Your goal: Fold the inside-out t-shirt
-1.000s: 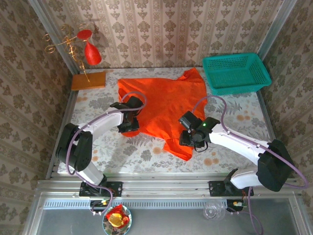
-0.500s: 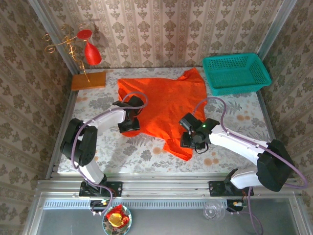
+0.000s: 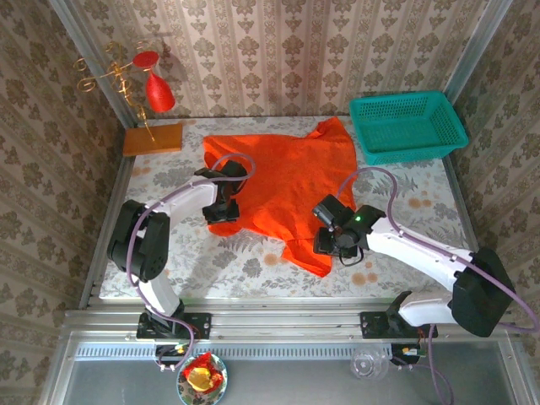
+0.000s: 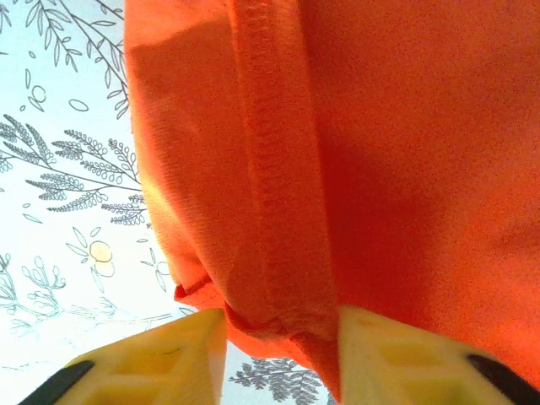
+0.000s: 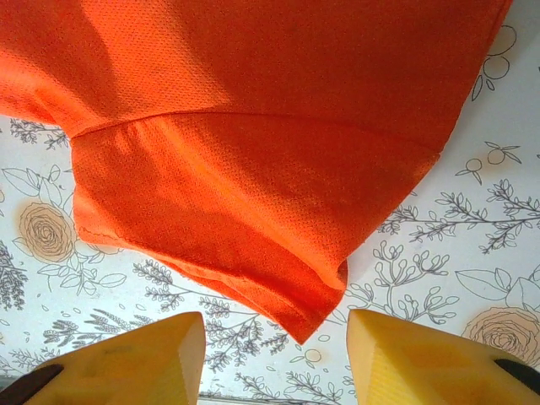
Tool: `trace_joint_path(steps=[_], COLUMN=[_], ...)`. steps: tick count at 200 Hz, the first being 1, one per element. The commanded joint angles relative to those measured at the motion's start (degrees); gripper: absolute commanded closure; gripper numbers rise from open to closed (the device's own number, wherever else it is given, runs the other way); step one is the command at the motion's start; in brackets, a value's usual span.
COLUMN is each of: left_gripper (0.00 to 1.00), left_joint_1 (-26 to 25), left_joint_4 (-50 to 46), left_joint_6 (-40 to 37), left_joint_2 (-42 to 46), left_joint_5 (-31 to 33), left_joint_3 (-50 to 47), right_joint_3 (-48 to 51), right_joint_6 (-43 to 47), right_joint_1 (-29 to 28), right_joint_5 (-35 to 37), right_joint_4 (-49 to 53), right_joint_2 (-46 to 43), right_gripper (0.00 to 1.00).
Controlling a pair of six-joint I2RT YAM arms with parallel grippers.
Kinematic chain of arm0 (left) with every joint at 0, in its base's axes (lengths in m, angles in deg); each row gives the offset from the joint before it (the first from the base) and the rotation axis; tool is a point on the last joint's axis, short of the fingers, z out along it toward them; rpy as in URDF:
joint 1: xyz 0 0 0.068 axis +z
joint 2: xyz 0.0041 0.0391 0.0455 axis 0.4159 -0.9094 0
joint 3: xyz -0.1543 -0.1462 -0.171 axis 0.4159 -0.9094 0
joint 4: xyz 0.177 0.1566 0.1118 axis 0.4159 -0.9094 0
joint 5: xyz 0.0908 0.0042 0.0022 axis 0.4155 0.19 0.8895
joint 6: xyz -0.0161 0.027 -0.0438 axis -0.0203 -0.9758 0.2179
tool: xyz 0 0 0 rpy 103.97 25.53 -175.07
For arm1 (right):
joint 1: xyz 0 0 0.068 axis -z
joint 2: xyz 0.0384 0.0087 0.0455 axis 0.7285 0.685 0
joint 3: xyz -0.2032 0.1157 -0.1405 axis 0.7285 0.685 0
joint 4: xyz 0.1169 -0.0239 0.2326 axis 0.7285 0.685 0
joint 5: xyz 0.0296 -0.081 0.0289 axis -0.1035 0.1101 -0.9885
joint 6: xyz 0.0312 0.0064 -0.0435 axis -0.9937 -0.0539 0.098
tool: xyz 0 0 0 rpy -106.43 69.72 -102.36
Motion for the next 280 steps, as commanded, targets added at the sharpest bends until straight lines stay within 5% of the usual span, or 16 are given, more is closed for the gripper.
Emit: trace_joint_path(steps=[1, 72, 145, 197, 280], left_gripper=[0.69, 0.85, 0.78, 1.0, 1.0], left_joint_1=[0.16, 0.16, 0.31, 0.42, 0.42], left_joint_4=[-2.68, -1.09, 0.01, 0.43, 0.05], left_joint_6=[-0.43, -0.42, -0.49, -1.38, -2.05], left_joint_2=[2.77, 3.32, 2.03, 2.66, 3.92], left_joint_5=[0.12, -2.03, -3.03, -3.35, -2.99], left_joint_3=[0.07, -1.32, -2.95, -3.1, -2.81], right_joint_3=[0.33, 2.12, 5.2, 7.37, 8.64], right_joint_6=[-1.13, -1.23, -1.98, -2.76, -6.79], right_joint_1=[-0.35, -0.4, -0.34, -0.26, -3.36], right_joint_5=[2.31, 0.61, -0.95, -3.77, -5.44], right_joint_4=[2.82, 0.93, -2.83, -7.2, -5.46], right_joint_2=[-1.63, 0.0, 3.91, 7.38, 9.55], right_gripper=[0.51, 0.51, 0.5, 0.5, 0.59])
